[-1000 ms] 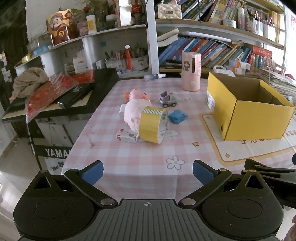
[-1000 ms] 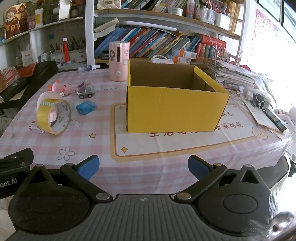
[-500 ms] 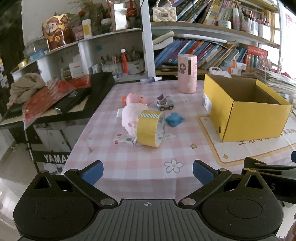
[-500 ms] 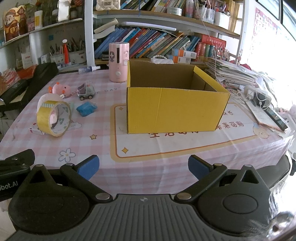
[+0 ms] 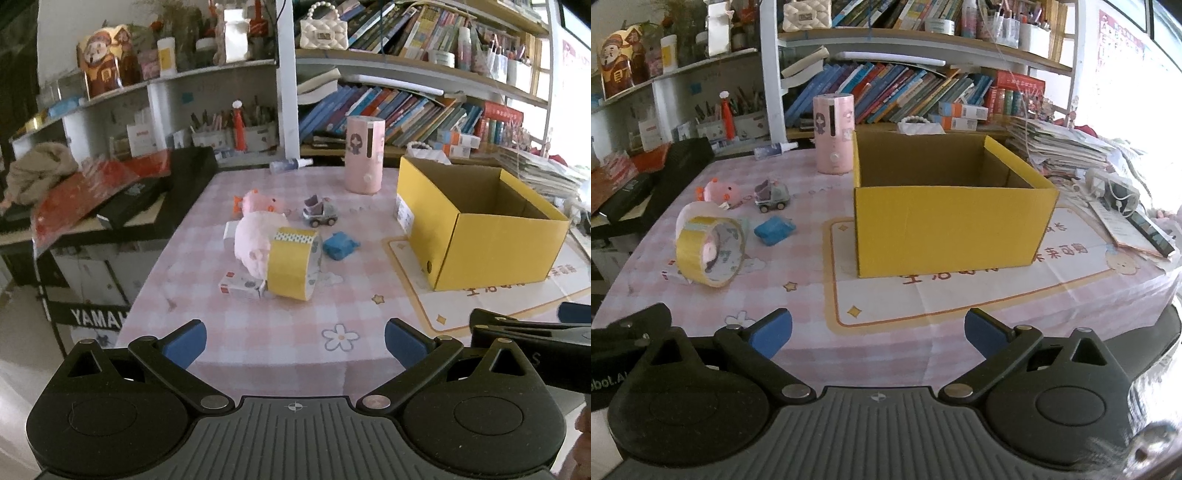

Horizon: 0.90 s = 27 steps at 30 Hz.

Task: Organize objects
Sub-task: 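Move both tools toward the tape roll and small card box, then grasp the tape roll with the right tool while the left tool grasps the white card box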

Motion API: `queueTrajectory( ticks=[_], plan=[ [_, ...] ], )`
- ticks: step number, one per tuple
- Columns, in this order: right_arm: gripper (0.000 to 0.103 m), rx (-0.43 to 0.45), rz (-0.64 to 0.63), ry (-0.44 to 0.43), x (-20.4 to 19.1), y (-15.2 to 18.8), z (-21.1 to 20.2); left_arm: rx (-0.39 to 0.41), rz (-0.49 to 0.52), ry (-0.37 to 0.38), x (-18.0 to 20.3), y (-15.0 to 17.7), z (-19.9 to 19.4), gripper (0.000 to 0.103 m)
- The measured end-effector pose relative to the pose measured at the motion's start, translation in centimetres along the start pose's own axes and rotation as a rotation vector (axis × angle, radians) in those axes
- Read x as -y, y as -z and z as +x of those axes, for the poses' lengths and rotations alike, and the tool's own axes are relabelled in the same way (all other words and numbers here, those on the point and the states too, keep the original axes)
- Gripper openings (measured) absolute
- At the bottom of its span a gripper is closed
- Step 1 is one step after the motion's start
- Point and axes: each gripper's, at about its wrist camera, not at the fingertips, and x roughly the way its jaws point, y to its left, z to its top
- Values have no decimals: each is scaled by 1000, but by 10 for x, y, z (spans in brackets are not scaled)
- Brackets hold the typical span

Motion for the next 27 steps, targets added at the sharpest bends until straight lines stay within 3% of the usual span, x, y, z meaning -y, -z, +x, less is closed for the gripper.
queueTrajectory(
  ticks=[5,10,20,27],
  plan=[
    [88,-17,-3,-73,-7,-4,4,-4,-31,0,-11,2,1,103],
    [78,-25,-25,-169,-19,-10,9,-20,-61,-52,-23,4,5,103],
    [69,-36,-38,-406,-53,-38,41,-67,-203,-111,-64,-3,30,103],
    [62,-99,-2,-589,-78,-67,89,-80,-192,-168,-70,-13,49,103]
  ],
)
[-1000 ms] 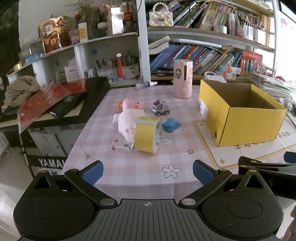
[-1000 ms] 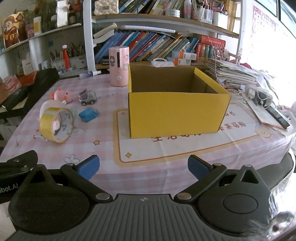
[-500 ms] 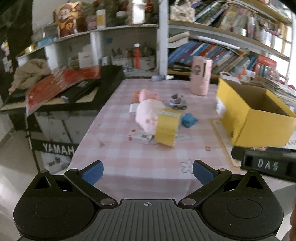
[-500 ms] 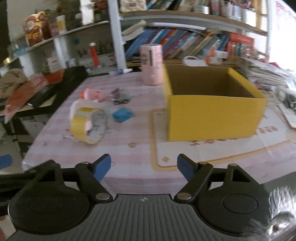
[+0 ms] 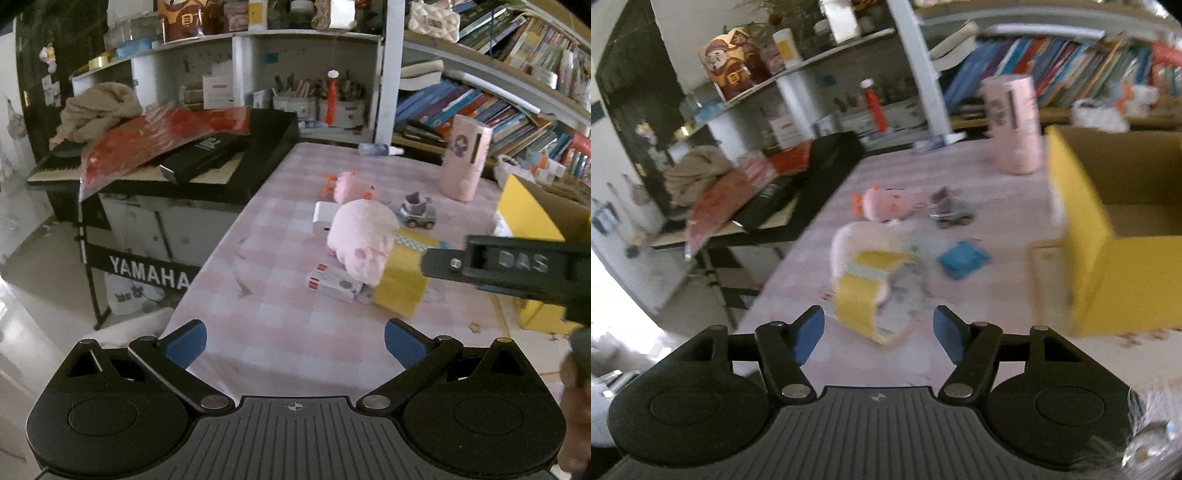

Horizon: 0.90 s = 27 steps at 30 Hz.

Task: Organize objects
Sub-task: 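Grasp the tape roll with the right tool while the left tool grasps the white card box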

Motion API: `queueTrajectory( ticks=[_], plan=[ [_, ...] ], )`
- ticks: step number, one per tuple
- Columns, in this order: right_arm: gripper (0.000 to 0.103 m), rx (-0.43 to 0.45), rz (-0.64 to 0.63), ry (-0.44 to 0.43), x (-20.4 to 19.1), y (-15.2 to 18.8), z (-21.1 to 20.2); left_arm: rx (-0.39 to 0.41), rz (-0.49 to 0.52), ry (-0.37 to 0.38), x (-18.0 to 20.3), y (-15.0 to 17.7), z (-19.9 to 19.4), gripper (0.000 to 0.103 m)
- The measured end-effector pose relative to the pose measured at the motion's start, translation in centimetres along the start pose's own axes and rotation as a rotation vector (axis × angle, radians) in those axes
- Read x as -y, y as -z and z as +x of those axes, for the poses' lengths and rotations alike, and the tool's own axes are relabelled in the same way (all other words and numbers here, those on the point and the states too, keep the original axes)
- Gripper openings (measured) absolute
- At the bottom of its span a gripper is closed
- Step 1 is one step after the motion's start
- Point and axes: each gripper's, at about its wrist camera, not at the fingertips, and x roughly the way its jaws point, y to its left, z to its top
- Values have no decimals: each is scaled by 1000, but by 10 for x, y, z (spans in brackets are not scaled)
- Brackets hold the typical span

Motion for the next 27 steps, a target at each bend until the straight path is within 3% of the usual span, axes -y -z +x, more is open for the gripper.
queueTrajectory(
  ticks=[6,9,11,12,15,19,22,27],
  plan=[
    [59,-89,31,-60,8,-17,57,-19,3,-17,1,-11,16,103],
    [46,-133,63,-94,16,-23,76,-35,20,-34,6,-15,27,103],
    [32,-158,73,-143,20,-26,81,-47,31,-40,10,-18,36,103],
    [32,-161,68,-159,21,-29,81,-51,38,-39,13,-19,42,103],
    [17,-121,0,-169,21,-37,73,-57,61,-22,22,-24,58,102],
    [7,-65,-95,-158,27,-49,59,-91,108,-2,37,-31,85,102],
    [7,-17,-173,-129,30,-56,50,-121,144,-4,45,-34,104,101],
    [7,-18,-179,-121,42,-60,49,-177,161,18,46,-35,131,81]
  ],
)
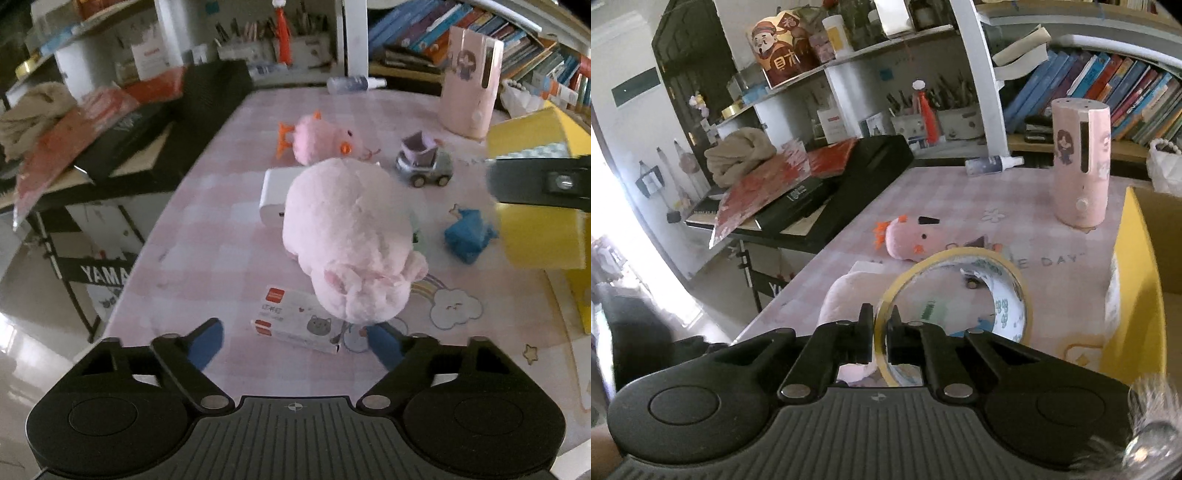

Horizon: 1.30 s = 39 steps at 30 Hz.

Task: Organize objects
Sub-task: 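Grasp the tape roll with the right tool while the left tool grasps the white card box, then carry the tape roll and card box toward the yellow box with both tools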

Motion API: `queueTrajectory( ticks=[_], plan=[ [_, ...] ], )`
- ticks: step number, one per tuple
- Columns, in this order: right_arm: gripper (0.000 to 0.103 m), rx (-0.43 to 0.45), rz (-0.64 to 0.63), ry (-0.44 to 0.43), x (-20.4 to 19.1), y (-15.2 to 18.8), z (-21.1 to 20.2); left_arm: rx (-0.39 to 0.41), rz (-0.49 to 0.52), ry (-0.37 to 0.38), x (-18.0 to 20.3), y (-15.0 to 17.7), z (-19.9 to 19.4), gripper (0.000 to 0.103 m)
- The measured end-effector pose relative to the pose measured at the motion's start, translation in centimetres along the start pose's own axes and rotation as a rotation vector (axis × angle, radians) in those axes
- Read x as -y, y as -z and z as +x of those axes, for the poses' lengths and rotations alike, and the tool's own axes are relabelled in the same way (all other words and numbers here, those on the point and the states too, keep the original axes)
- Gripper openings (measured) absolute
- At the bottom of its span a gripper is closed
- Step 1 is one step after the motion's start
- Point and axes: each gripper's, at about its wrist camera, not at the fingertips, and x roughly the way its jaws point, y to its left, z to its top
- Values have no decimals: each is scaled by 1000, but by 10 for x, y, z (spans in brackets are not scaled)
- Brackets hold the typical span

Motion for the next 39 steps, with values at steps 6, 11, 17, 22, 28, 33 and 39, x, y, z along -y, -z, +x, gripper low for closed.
queueTrajectory(
  ticks=[6,11,17,22,28,33,39],
  plan=[
    [7,-13,13,5,4,1,0,15,-18,68,-5,0,4,57],
    [7,-21,5,17,-5,6,-6,30,-57,72,-13,5,-10,57],
    [7,-32,-16,47,-24,20,-18,120,-92,109,-24,12,-53,57],
    [7,-46,-3,74,-38,36,-33,188,-72,156,-26,21,-93,57],
    [7,-40,29,163,-48,62,-68,214,-2,237,-13,41,-124,57],
    [7,-23,100,243,-47,84,-97,217,71,302,4,57,-141,57],
    [7,4,166,317,-49,109,-129,227,155,374,24,75,-157,57]
  ],
)
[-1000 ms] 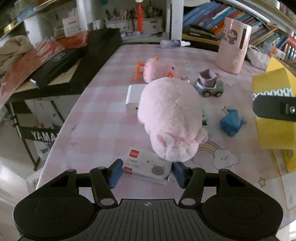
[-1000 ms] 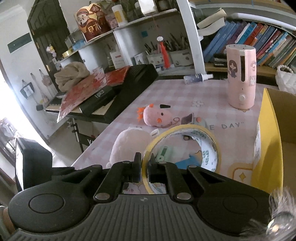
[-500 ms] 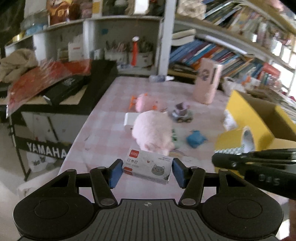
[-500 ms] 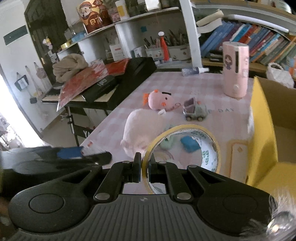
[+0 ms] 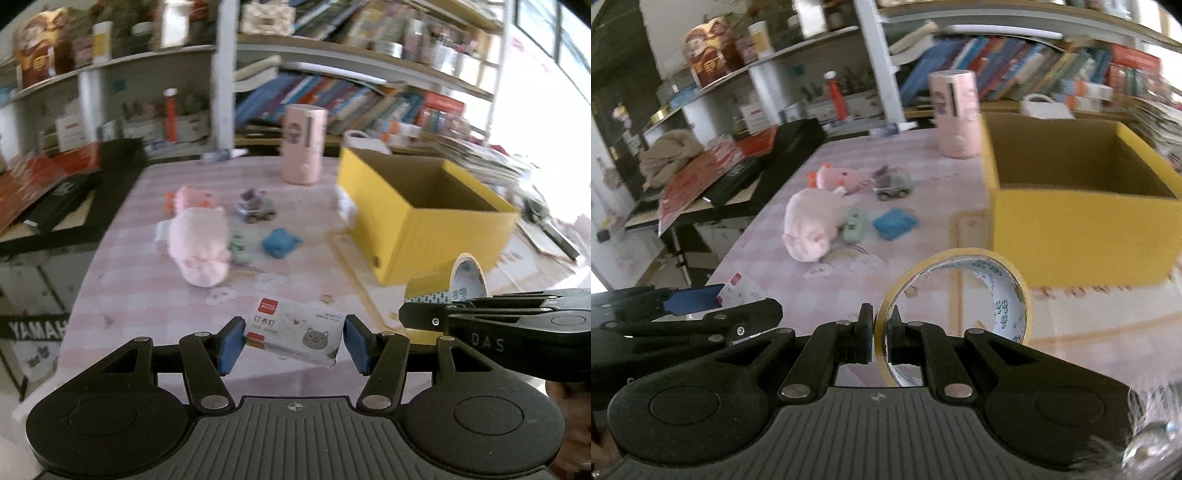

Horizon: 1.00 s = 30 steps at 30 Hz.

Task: Organize objects
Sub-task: 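Carry the tape roll and card box toward the yellow box with both tools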

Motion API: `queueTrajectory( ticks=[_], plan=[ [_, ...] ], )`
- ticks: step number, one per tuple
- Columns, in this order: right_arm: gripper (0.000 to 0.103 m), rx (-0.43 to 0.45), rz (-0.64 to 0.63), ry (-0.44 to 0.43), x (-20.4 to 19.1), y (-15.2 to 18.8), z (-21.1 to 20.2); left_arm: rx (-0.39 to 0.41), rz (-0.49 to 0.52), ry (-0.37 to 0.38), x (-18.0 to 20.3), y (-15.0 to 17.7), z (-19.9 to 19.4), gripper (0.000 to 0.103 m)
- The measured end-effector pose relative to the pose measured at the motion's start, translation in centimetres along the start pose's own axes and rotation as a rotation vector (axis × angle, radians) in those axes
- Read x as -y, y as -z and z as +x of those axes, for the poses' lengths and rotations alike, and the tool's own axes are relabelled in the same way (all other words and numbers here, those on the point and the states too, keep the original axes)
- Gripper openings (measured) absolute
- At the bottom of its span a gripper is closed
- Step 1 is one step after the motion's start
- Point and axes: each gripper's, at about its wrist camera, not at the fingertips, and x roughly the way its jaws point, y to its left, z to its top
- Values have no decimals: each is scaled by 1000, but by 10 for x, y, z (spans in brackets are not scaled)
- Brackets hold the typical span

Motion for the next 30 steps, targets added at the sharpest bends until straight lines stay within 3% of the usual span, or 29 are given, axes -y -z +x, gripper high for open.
queueTrajectory(
  ticks=[13,30],
  plan=[
    [7,37,148,150,28,46,-56,9,125,155,46,16,-13,57],
    [7,59,206,199,47,46,-64,39,186,196,67,4,-6,57]
  ],
)
